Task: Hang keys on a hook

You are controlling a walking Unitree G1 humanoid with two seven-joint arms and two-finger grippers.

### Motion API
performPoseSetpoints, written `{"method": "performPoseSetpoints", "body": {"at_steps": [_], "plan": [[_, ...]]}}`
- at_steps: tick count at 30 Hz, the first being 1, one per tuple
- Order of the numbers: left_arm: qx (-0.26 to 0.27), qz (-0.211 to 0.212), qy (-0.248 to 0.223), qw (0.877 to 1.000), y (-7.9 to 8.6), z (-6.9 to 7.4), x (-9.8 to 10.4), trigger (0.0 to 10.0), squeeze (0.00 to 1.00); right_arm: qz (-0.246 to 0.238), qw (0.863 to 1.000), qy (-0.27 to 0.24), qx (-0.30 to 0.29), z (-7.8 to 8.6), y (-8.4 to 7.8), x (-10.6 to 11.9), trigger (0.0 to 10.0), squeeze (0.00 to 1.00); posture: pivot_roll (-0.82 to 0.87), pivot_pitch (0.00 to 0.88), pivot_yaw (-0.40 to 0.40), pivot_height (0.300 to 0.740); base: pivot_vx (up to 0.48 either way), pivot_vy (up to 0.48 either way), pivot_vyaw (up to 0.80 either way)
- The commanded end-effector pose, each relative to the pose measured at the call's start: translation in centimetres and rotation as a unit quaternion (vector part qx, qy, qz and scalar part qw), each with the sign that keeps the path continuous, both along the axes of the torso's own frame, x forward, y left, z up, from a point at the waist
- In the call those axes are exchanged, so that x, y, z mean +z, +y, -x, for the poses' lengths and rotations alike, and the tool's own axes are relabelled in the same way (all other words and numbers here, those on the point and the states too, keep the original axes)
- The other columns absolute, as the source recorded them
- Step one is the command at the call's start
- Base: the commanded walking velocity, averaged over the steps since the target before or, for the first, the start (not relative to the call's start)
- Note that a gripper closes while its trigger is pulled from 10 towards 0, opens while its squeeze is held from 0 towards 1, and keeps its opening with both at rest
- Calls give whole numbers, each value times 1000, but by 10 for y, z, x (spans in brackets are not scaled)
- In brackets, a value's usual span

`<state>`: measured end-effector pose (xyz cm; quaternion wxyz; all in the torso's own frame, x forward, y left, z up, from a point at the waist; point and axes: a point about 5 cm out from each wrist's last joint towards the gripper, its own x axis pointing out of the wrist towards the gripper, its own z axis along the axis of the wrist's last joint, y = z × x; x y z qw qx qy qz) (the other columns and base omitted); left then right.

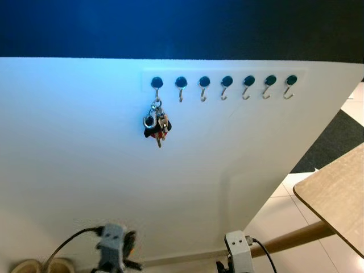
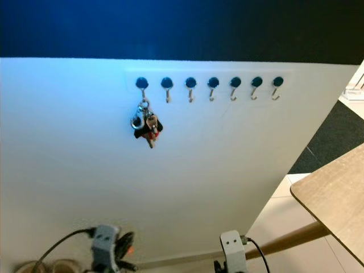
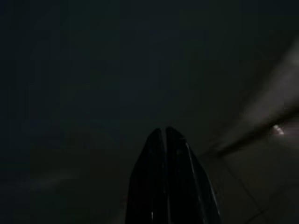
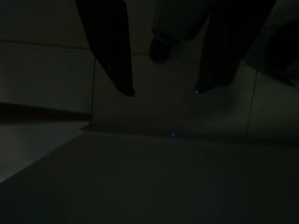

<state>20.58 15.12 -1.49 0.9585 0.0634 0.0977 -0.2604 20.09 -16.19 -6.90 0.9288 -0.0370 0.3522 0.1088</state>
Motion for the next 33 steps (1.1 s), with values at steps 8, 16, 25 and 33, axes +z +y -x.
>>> {"method": "performPoseSetpoints", "body": {"at_steps": [8, 16, 25, 33], "plan": [[-100, 48, -151, 982, -29, -46, 92, 10000, 0, -11, 996, -84, 18, -15, -10, 18, 10000, 0, 72, 47, -55, 740, 0, 0, 0], [-73, 71, -186, 977, -37, -62, 119, 10000, 0, -15, 996, -93, 4, -11, -17, 18, 10000, 0, 69, 47, -56, 740, 0, -280, 0], [-63, 80, -164, 981, -36, -60, 129, 10000, 0, -31, 992, -122, 14, -17, -12, 25, 10000, 0, 65, 49, -55, 740, 0, -36, 0], [-78, 83, -162, 980, -37, -58, 135, 10000, 0, -41, 985, -165, 40, -26, -6, 36, 10000, 0, 65, 47, -57, 740, 0, 0, 0]]}}
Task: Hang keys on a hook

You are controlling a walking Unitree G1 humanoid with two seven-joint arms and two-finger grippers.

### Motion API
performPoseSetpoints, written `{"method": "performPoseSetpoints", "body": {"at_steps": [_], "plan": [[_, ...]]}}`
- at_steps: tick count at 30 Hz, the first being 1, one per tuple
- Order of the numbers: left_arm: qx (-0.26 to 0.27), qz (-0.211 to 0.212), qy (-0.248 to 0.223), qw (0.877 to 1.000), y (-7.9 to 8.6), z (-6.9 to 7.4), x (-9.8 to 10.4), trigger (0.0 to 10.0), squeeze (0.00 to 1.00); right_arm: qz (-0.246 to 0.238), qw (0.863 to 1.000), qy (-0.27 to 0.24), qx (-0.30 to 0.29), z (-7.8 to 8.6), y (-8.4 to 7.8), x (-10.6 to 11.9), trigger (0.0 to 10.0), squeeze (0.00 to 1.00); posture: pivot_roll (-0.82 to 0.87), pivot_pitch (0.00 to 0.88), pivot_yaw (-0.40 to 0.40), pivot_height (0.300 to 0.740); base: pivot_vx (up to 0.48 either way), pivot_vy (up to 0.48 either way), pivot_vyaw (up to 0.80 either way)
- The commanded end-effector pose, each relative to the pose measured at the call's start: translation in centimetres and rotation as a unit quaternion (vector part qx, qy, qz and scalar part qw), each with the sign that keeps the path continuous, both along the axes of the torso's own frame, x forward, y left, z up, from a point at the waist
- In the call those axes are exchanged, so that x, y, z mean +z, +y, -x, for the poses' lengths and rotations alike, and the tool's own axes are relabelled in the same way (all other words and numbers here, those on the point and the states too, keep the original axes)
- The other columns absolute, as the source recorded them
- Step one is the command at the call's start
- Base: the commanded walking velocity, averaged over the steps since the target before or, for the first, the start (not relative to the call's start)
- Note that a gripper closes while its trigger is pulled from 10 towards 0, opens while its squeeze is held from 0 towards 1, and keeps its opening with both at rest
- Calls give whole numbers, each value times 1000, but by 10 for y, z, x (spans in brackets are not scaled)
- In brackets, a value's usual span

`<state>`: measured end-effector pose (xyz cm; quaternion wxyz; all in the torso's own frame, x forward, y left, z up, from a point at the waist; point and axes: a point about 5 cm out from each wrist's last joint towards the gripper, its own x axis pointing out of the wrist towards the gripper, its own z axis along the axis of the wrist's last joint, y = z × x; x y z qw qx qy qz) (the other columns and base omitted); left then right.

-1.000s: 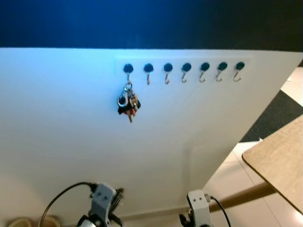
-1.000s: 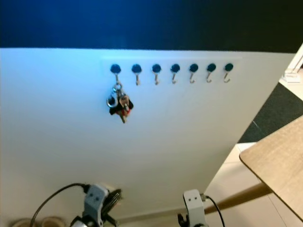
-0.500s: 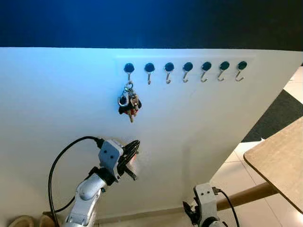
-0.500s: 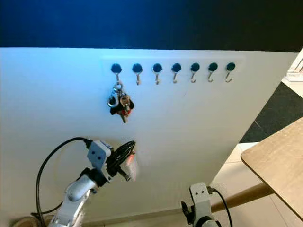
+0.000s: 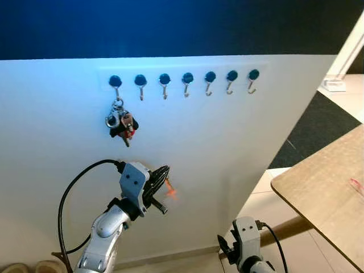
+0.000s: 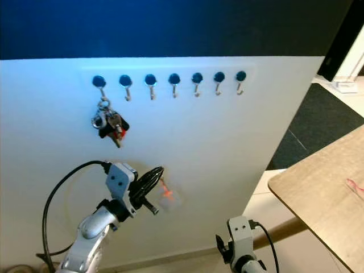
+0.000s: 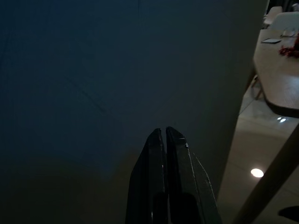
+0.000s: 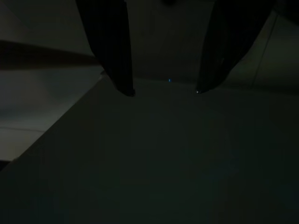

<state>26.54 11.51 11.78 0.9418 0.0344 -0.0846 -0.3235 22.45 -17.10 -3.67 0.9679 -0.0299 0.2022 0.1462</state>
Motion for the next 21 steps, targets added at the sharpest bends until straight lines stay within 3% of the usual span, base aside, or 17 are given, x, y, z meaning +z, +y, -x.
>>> {"method": "performPoseSetpoints", "body": {"at_steps": [1, 2, 4, 7, 8, 9, 10, 15, 16, 21], "plan": [[-41, -4, -6, 999, -3, 6, 6, 10000, 0, -10, 999, -43, 14, -6, 4, 10, 10000, 0, 67, 47, -59, 740, 0, 0, 0], [-41, -4, -6, 999, -3, 6, 6, 10000, 0, -10, 999, -43, 14, -6, 4, 10, 10000, 0, 67, 47, -59, 740, 0, 0, 0], [-105, -22, -6, 994, -8, 16, 9, 10000, 0, -23, 996, -87, 21, -11, 5, 21, 10000, 0, 67, 47, -60, 740, 0, 0, 0], [-203, -53, 9, 978, -13, 33, 13, 10000, 0, -37, 986, -155, 43, -16, 7, 40, 10000, 0, 63, 47, -58, 740, 0, 0, 0], [-203, -53, 9, 978, -13, 33, 13, 10000, 0, -37, 986, -155, 43, -16, 7, 40, 10000, 0, 63, 47, -58, 740, 0, 0, 0], [-245, -70, 16, 967, -14, 40, 18, 10000, 0, -39, 977, -200, 60, -17, 10, 53, 10000, 0, 61, 47, -55, 740, 0, 0, 0], [-256, -78, 17, 963, -14, 41, 21, 10000, 0, -42, 973, -216, 69, -17, 11, 59, 10000, 0, 60, 47, -55, 740, 0, 0, 0], [-266, -112, -2, 958, -11, 38, 32, 10000, 0, -53, 959, -266, 86, -16, 14, 78, 10000, 0, 57, 51, -52, 740, 0, 0, 0], [-251, -127, -22, 959, -9, 31, 38, 10000, 0, -59, 948, -297, 93, -16, 16, 93, 10000, 0, 58, 51, -52, 740, 0, 0, 0], [-207, -133, -53, 968, -6, 14, 49, 10000, 0, -81, 923, -354, 124, -11, 24, 125, 10000, 0, 52, 55, -52, 740, 0, 0, 0]]}}
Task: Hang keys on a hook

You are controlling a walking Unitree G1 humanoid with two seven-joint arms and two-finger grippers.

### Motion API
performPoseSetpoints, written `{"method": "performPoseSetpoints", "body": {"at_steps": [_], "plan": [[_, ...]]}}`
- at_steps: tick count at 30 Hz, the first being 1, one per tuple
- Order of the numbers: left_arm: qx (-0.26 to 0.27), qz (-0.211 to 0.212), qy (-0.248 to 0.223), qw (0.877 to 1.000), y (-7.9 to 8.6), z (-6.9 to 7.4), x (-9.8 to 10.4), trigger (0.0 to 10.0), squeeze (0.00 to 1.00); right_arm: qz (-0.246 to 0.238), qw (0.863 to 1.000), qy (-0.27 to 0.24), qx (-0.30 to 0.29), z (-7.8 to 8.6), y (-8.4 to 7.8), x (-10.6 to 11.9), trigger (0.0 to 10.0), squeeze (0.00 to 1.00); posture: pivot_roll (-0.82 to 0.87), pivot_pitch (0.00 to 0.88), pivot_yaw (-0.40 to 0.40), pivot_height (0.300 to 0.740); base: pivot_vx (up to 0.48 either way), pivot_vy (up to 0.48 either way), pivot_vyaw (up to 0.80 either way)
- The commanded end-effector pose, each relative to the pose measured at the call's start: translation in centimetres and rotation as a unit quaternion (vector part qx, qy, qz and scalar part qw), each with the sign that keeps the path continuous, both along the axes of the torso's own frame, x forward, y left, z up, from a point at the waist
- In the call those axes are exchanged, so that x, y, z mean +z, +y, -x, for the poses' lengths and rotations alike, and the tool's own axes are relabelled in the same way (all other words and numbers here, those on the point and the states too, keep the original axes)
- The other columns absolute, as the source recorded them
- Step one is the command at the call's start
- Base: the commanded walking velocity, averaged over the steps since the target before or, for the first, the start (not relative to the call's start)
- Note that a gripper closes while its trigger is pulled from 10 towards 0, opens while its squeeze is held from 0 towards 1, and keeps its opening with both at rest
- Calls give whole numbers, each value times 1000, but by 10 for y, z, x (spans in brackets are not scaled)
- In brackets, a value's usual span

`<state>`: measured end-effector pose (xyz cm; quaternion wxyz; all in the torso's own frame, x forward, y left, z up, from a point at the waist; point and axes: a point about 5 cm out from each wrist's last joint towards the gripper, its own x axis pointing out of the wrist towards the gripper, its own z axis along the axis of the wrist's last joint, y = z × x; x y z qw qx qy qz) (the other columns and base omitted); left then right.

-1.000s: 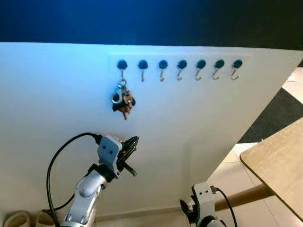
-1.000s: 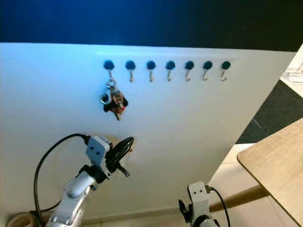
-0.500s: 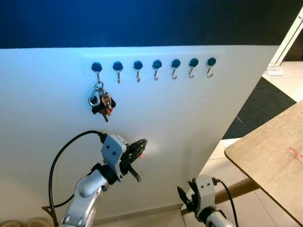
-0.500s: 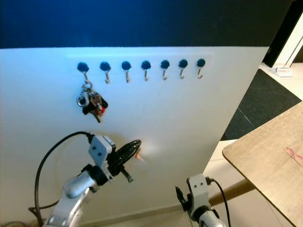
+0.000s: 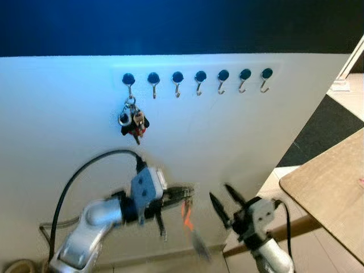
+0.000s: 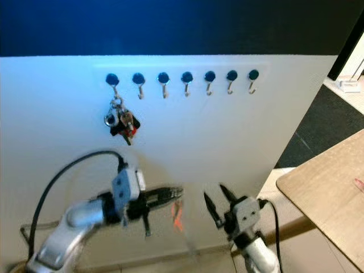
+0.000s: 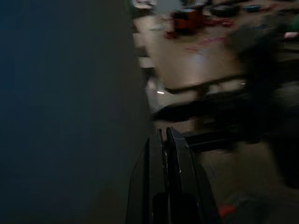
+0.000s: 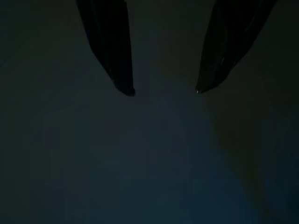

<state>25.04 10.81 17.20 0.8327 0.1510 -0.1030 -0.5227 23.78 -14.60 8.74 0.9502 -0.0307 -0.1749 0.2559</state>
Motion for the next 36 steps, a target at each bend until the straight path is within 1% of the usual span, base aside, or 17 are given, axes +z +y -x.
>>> {"method": "performPoseSetpoints", "body": {"at_steps": [1, 2, 5, 9, 14, 17, 20, 21, 23, 24, 26, 28, 29, 31, 32, 34, 36], "plan": [[9, -12, -1, 1000, 2, -2, -5, 10000, 0, -3, 1000, 2, 8, 3, -1, 3, 10000, 0, 52, 55, -52, 740, 0, 0, 0], [11, -15, -2, 1000, 2, -4, -4, 10000, 0, -3, 1000, -8, 19, 6, 1, 9, 10000, 0, 50, 56, -52, 740, 0, 0, 0], [19, -24, -9, 999, 4, -8, -2, 10000, 0, -4, 1000, -15, 26, 10, 0, 15, 10000, 0, 48, 57, -52, 740, 0, 0, 0], [19, -17, -7, 1000, 3, -11, 3, 10000, 0, 0, 1000, -4, 23, 13, -3, 11, 10000, 0, 45, 58, -54, 740, 0, 0, 0], [-3, 20, -36, 999, -7, -13, 29, 10000, 0, 14, 999, 45, -5, 22, -12, -7, 10000, 0, 50, 60, -59, 740, 0, 0, 0], [-13, 37, -50, 998, -12, -13, 44, 10000, 0, 40, 994, 98, -33, 27, -19, -29, 10000, 0, 51, 61, -60, 740, 0, 0, 0], [-17, 52, -66, 996, -16, -14, 62, 10000, 0, 55, 983, 159, -68, 34, -30, -55, 10000, 0, 52, 62, -61, 740, 0, 0, 0], [-17, 52, -66, 996, -16, -14, 62, 10000, 0, 55, 983, 159, -68, 34, -30, -55, 10000, 0, 52, 62, -61, 740, 0, 0, 0], [-7, 55, -81, 995, -18, -18, 76, 10000, 0, 82, 968, 215, -95, 40, -37, -80, 10000, 0, 53, 63, -59, 740, 0, 0, 0], [2, 54, -90, 995, -18, -20, 81, 10000, 0, 96, 961, 236, -104, 41, -38, -89, 10000, 0, 53, 63, -59, 740, 0, 0, 0], [17, 50, -105, 993, -19, -24, 90, 10000, 0, 101, 949, 272, -122, 42, -39, -100, 10000, 0, 55, 63, -58, 740, 0, 0, 0], [21, 48, -116, 992, -20, -25, 97, 10000, 0, 96, 941, 295, -133, 41, -39, -107, 10000, 0, 59, 64, -59, 740, 0, 0, 0], [23, 51, -122, 991, -21, -25, 102, 10000, 0, 100, 938, 304, -136, 40, -38, -110, 10000, 0, 62, 64, -61, 740, 0, 0, 0], [25, 57, -134, 989, -22, -25, 108, 10000, 0, 103, 935, 311, -137, 39, -36, -113, 10000, 0, 62, 64, -61, 740, 0, 0, 0], [25, 68, -143, 987, -23, -25, 114, 10000, 0, 104, 934, 315, -134, 37, -33, -115, 10000, 0, 66, 67, -63, 740, 0, 0, 0], [25, 72, -146, 986, -24, -24, 117, 10000, 0, 105, 933, 316, -134, 36, -32, -116, 10000, 0, 66, 67, -63, 740, 0, 0, 0], [25, 67, -155, 985, -27, -24, 123, 10000, 0, 103, 935, 312, -132, 28, -28, -114, 10000, 0, 72, 70, -64, 740, 0, 0, 0]]}}
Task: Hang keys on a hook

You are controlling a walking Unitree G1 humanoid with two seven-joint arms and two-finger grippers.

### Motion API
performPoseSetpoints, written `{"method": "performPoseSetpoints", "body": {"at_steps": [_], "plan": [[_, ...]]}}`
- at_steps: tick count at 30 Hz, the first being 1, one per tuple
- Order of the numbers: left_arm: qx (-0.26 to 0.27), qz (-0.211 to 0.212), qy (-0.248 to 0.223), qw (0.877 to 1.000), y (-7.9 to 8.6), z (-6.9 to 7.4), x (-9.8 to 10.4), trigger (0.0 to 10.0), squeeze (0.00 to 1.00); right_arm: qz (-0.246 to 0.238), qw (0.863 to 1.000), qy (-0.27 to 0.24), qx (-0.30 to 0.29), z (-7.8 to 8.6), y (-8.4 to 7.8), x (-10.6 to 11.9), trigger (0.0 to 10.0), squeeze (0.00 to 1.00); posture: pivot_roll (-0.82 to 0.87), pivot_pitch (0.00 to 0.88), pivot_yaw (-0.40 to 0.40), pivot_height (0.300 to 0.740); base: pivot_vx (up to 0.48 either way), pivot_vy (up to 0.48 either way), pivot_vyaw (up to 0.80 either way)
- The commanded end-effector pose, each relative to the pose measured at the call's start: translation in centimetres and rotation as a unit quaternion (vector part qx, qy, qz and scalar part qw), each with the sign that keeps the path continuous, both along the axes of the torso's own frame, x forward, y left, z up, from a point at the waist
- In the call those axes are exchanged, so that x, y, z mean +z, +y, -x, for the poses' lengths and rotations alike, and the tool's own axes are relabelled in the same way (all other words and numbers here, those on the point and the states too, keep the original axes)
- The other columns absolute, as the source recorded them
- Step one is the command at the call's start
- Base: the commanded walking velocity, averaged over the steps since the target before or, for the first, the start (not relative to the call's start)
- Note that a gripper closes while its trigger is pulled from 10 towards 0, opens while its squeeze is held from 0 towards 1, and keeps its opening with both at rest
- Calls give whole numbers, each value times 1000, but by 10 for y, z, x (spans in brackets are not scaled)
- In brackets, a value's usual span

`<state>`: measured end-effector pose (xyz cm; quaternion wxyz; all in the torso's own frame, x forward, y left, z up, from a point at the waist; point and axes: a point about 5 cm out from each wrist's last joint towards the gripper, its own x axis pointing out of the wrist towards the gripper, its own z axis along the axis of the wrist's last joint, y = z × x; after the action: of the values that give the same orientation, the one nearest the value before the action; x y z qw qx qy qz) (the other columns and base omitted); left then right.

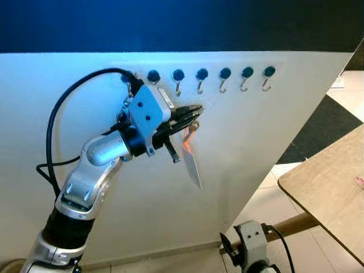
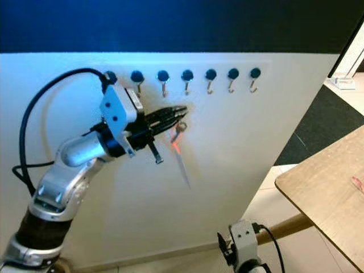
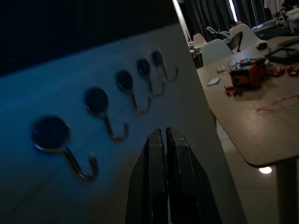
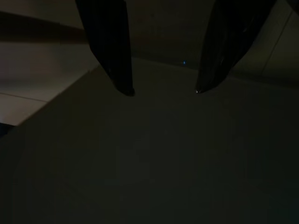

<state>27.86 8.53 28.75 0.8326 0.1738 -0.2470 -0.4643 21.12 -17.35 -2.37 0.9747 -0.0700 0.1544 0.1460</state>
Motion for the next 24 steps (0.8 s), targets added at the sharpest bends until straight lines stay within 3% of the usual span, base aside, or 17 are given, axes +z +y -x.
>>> {"method": "performPoseSetpoints", "body": {"at_steps": [1, 6, 14, 24], "plan": [[-4, 1, -17, 1000, -5, 4, 8, 10000, 0, 2, 1000, 6, -4, 0, 1, -3, 10000, 0, 72, 70, -64, 740, 0, 0, 0], [12, 2, -26, 1000, -8, 0, 14, 10000, 0, 5, 1000, -4, -5, -7, 1, 0, 10000, 0, 72, 71, -62, 740, 0, 0, 0], [-15, 30, -57, 998, -19, 3, 32, 10000, 0, 7, 1000, -10, -11, -10, 0, 0, 10000, 0, 69, 72, -63, 740, 0, 0, 0], [2, 33, -89, 995, -16, 0, 43, 10000, 0, 5, 1000, -15, -15, -11, -1, -1, 10000, 0, 69, 69, -63, 740, 0, 0, 0]]}}
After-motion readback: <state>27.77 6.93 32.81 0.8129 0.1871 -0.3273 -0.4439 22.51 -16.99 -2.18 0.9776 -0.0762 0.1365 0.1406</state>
